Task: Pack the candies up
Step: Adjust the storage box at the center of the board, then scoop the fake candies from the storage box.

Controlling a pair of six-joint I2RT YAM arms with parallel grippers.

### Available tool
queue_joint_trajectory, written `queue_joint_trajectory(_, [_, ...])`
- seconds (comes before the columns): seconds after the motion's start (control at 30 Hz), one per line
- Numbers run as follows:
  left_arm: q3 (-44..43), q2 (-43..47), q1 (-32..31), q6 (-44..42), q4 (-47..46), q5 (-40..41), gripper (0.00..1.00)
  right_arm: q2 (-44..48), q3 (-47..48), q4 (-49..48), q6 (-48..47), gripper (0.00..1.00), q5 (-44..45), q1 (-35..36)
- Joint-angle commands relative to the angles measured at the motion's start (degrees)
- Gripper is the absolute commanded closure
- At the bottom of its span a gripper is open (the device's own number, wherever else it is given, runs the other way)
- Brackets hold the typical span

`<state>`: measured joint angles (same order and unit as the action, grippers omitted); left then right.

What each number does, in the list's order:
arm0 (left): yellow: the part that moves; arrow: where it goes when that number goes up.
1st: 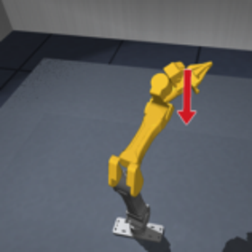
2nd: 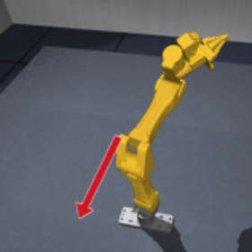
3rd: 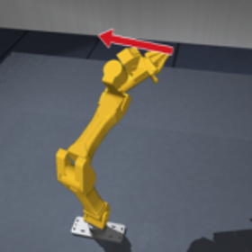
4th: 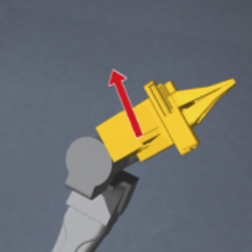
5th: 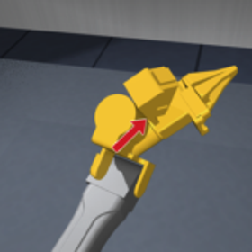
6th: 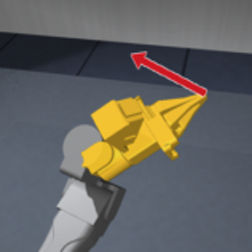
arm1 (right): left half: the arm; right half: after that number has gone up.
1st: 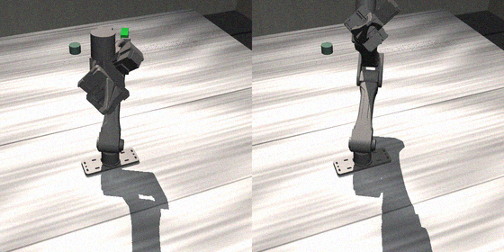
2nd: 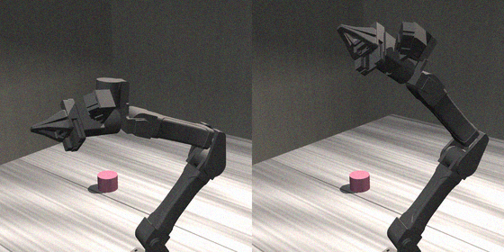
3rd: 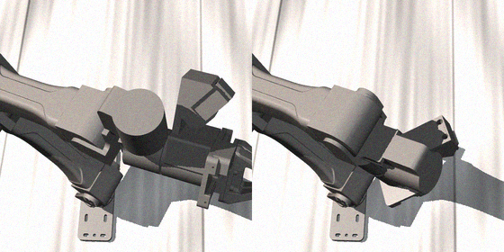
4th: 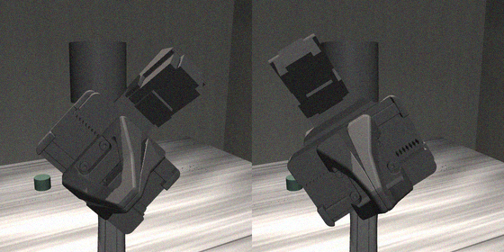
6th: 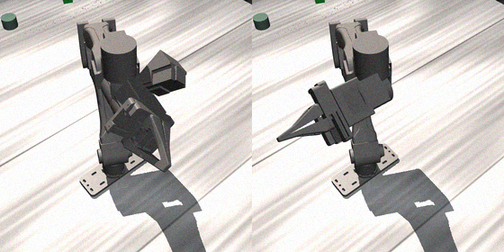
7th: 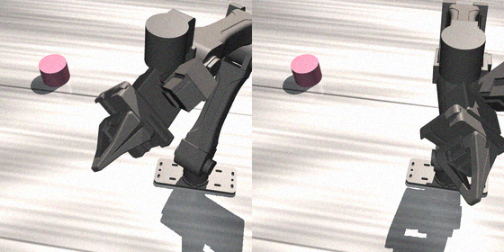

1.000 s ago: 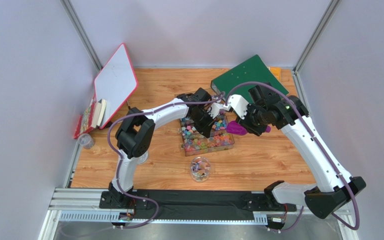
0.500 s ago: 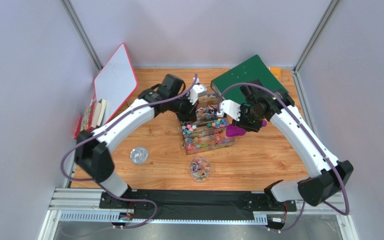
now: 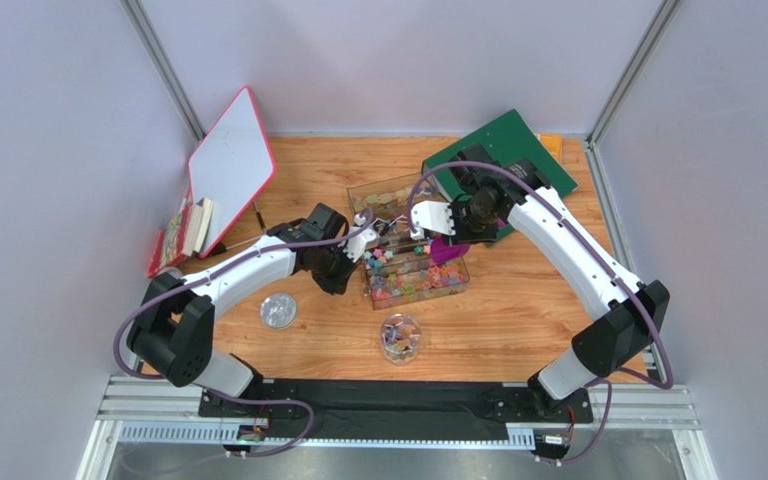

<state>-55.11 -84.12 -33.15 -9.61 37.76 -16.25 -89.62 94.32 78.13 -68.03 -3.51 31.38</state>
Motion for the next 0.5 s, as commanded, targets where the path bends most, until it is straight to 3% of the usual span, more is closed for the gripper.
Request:
queue_joint_trajectory(0.0, [-0.17, 0.71, 0.19, 0.9, -3.74, 1.22, 1.0, 1.65, -1.24, 17.59, -4.57, 1.0, 0.69, 2.2])
queue_joint_trajectory(0.27, [-2.01, -4.38, 0.19, 3.1, -4.27, -1.76, 1.0, 3.67, -9.59, 17.5, -4.66, 1.0, -0.27, 4.31])
queue_joint_trajectory(0.47, [-3.6, -7.99, 0.27, 4.95, -4.89, -5.01, 1.0, -1.86, -7.23, 16.88, -0.97, 1.0, 0.26, 4.39])
